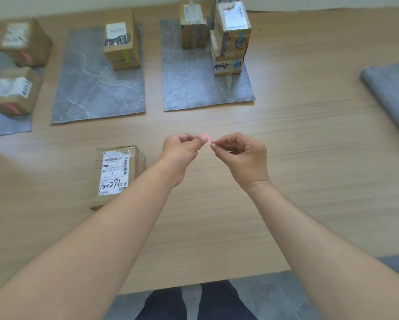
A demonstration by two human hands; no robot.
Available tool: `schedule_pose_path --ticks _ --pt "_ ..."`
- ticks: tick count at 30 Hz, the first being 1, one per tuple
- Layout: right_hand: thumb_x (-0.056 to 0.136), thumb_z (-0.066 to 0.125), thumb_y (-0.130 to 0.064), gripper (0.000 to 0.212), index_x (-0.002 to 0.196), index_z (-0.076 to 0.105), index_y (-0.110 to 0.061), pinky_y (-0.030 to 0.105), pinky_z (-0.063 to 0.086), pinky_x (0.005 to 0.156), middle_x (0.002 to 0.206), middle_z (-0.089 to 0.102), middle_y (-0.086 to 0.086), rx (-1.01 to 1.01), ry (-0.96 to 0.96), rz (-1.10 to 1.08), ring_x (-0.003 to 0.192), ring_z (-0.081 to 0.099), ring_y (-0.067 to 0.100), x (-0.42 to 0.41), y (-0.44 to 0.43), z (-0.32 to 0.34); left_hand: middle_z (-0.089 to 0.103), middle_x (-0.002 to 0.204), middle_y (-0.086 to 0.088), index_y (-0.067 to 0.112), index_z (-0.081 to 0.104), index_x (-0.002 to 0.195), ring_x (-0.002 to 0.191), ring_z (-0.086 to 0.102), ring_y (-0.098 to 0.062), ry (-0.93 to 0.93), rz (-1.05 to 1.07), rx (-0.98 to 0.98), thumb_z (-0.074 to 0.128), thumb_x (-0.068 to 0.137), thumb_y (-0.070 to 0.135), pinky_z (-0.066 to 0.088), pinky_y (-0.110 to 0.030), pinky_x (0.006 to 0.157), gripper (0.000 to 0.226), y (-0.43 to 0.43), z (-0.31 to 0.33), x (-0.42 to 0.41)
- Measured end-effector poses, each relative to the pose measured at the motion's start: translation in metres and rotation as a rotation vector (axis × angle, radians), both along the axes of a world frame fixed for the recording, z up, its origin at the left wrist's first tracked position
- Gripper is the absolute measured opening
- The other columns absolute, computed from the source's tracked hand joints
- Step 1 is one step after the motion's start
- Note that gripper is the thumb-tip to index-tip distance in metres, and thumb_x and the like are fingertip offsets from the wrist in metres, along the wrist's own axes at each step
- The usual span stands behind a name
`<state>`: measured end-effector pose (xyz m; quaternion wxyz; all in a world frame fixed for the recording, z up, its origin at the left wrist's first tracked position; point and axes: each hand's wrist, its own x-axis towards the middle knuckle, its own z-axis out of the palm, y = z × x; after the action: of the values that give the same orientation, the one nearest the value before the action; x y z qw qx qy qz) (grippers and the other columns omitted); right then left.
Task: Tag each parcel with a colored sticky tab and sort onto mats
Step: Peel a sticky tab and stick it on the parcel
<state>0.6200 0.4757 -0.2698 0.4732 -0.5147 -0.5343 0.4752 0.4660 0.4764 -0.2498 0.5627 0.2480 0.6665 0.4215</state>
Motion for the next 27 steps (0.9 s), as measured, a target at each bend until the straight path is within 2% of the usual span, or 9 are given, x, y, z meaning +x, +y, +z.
schedule_pose_path --ticks 1,3,5,11,15,18,20,23,27 --pt "0.081 0.085 -0.009 0.009 0.082 0.077 -0.010 0.030 0.057 0.070 0.077 0.076 -0.002 -0.004 0.013 -0.004 0.071 0.074 0.016 -0.007 -0.008 0.001 0.068 0.083 0.004 0.014 0.073 0.083 0.087 0.064 -0.009 0.067 -0.019 0.029 0.079 0.085 0.021 0.052 -0.027 0.097 0.010 -0.008 0.000 -0.008" --pt "0.082 0.084 -0.009 0.007 0.085 0.078 -0.011 0.038 0.061 0.072 0.079 0.076 -0.003 -0.013 0.023 -0.025 0.072 0.074 0.017 -0.021 -0.023 0.002 0.068 0.081 0.008 0.015 0.074 0.086 0.073 0.061 -0.002 0.220 -0.060 0.073 0.077 0.087 0.026 0.050 -0.012 0.073 0.012 -0.026 0.001 -0.026" --pt "0.088 0.080 -0.012 0.008 0.095 0.079 -0.013 0.041 0.063 0.074 0.088 0.078 -0.002 -0.044 0.043 -0.041 0.081 0.076 0.019 -0.038 -0.041 0.004 0.069 0.082 0.009 0.020 0.073 0.084 0.070 0.060 -0.003 0.360 -0.117 0.109 0.075 0.089 0.031 0.045 -0.017 0.060 0.012 -0.048 0.003 -0.049" --pt "0.103 0.058 -0.019 0.018 0.116 0.071 -0.022 0.034 0.062 0.076 0.110 0.075 0.002 -0.155 0.149 -0.068 0.100 0.074 0.020 -0.102 -0.102 0.004 0.069 0.084 0.003 0.026 0.070 0.079 0.065 0.058 -0.009 0.564 -0.233 0.166 0.073 0.090 0.029 0.044 -0.023 0.061 0.012 -0.112 0.007 -0.115" --pt "0.108 0.048 -0.025 0.025 0.119 0.069 -0.025 0.036 0.061 0.084 0.116 0.073 -0.001 -0.208 0.133 -0.061 0.103 0.072 0.016 -0.132 -0.130 0.001 0.061 0.076 0.003 0.016 0.072 0.089 0.057 0.056 -0.010 0.590 -0.244 0.172 0.071 0.092 0.024 0.041 -0.014 0.043 0.009 -0.145 0.009 -0.148" --pt "0.108 0.045 -0.026 0.027 0.120 0.070 -0.025 0.038 0.061 0.085 0.117 0.072 -0.002 -0.224 0.099 -0.053 0.103 0.072 0.015 -0.148 -0.140 -0.001 0.059 0.079 0.010 0.022 0.073 0.086 0.061 0.054 -0.009 0.667 -0.266 0.183 0.071 0.091 0.027 0.042 -0.023 0.055 0.008 -0.163 0.003 -0.168" --pt "0.108 0.046 -0.026 0.029 0.125 0.069 -0.021 0.038 0.061 0.087 0.118 0.072 -0.004 -0.230 0.041 -0.034 0.104 0.071 0.013 -0.155 -0.143 -0.006 0.065 0.084 0.009 0.025 0.075 0.084 0.065 0.057 -0.012 0.644 -0.247 0.162 0.071 0.090 0.026 0.047 -0.025 0.060 0.008 -0.171 -0.007 -0.178" --pt "0.103 0.050 -0.020 0.029 0.123 0.070 -0.026 0.041 0.058 0.094 0.118 0.072 -0.009 -0.175 -0.097 0.033 0.105 0.070 0.009 -0.163 -0.144 -0.018 0.066 0.077 -0.001 0.025 0.076 0.082 0.058 0.065 -0.021 0.527 -0.186 0.118 0.072 0.089 0.019 0.058 -0.031 0.053 0.011 -0.182 -0.025 -0.183" --pt "0.094 0.046 0.000 0.048 0.127 0.069 -0.024 0.025 0.053 0.085 0.113 0.071 -0.012 -0.110 -0.387 0.219 0.095 0.069 0.009 -0.169 -0.143 -0.034 0.066 0.067 -0.007 0.011 0.076 0.086 0.060 0.064 -0.020 0.450 -0.131 0.109 0.069 0.090 0.004 0.062 -0.036 0.054 0.011 -0.194 -0.048 -0.181"
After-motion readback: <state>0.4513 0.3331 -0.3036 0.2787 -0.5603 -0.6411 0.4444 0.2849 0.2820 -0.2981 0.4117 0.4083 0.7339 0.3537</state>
